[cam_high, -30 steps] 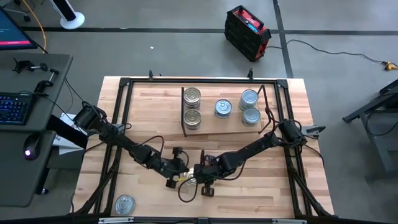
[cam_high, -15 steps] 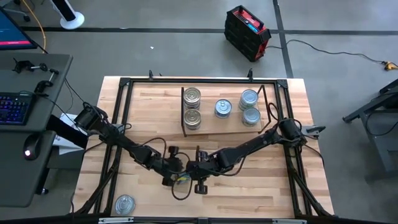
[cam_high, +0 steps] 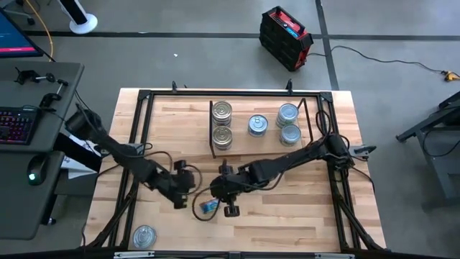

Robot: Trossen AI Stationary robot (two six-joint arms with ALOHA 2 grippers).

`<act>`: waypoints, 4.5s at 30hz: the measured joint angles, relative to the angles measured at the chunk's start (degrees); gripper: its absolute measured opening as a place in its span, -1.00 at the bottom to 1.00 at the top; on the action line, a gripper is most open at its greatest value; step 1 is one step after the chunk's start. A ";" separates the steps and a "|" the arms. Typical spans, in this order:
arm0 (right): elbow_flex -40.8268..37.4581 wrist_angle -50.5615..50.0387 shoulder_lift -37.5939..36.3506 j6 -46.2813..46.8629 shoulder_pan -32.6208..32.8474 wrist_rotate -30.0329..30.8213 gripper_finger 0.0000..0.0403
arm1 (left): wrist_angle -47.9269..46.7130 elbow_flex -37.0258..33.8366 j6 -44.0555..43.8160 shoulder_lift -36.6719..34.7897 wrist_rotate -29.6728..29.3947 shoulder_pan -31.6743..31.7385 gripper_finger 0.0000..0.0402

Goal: Stack canned seafood by type on shelf
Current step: Stack the blue-pink tuna can on top of the other blue-pink tuna can on the shelf

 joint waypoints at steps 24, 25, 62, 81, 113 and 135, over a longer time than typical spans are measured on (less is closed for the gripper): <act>0.41 6.64 7.17 -14.56 0.58 -1.09 0.58 | 11.69 0.07 -43.87 -6.74 -26.83 -15.20 -1.00; 0.79 6.11 7.17 -14.57 0.55 -1.11 0.58 | 12.00 0.09 -43.58 -6.74 -26.84 -15.19 -1.00; 1.20 4.55 8.76 -44.95 -2.35 -0.22 0.58 | 16.36 2.01 -41.13 -6.76 -27.91 -15.16 -1.00; 1.22 4.92 8.83 -41.59 -1.64 -1.60 -0.05 | 20.48 2.01 -12.74 -27.73 -32.86 -15.07 -1.00; 1.26 -18.62 -5.35 -24.68 -6.62 47.35 -0.12 | 20.34 1.99 9.29 -35.03 -32.22 -9.44 -1.00; -1.28 -7.89 -5.09 -38.77 -13.76 42.74 -0.12 | 18.66 1.99 7.38 -35.03 -32.20 -9.41 -1.00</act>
